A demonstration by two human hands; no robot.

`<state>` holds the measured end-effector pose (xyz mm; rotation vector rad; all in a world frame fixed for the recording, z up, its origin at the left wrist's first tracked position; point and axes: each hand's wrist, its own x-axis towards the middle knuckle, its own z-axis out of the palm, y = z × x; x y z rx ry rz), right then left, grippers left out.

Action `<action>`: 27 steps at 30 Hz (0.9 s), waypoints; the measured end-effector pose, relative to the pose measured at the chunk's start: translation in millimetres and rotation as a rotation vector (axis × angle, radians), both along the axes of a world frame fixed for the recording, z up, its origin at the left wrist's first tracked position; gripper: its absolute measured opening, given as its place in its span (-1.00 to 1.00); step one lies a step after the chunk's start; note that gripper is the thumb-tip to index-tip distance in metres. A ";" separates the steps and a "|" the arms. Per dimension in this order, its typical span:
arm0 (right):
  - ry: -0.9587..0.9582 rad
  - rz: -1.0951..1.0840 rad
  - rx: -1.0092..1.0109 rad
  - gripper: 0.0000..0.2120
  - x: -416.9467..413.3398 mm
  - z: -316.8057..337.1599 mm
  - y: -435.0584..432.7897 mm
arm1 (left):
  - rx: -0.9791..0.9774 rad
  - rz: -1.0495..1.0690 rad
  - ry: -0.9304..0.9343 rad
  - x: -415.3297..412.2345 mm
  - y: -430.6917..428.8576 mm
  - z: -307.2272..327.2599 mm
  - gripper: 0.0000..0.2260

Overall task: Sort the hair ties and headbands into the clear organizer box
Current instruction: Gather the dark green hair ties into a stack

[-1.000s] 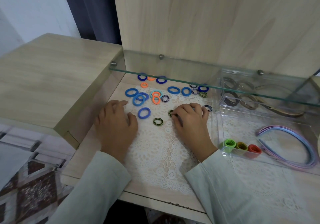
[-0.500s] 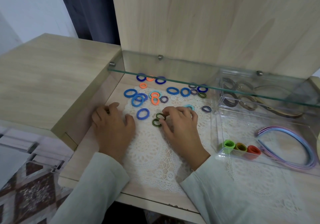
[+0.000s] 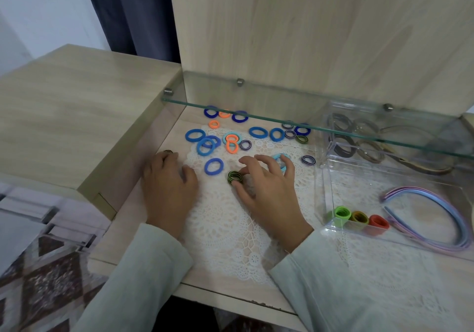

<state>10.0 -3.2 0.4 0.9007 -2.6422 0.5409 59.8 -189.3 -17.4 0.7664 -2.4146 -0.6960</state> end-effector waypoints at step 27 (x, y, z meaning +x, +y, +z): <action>-0.079 -0.275 -0.138 -0.63 -23.8 -10.4 11.3 | -0.006 -0.417 0.251 -7.1 10.6 11.2 -0.85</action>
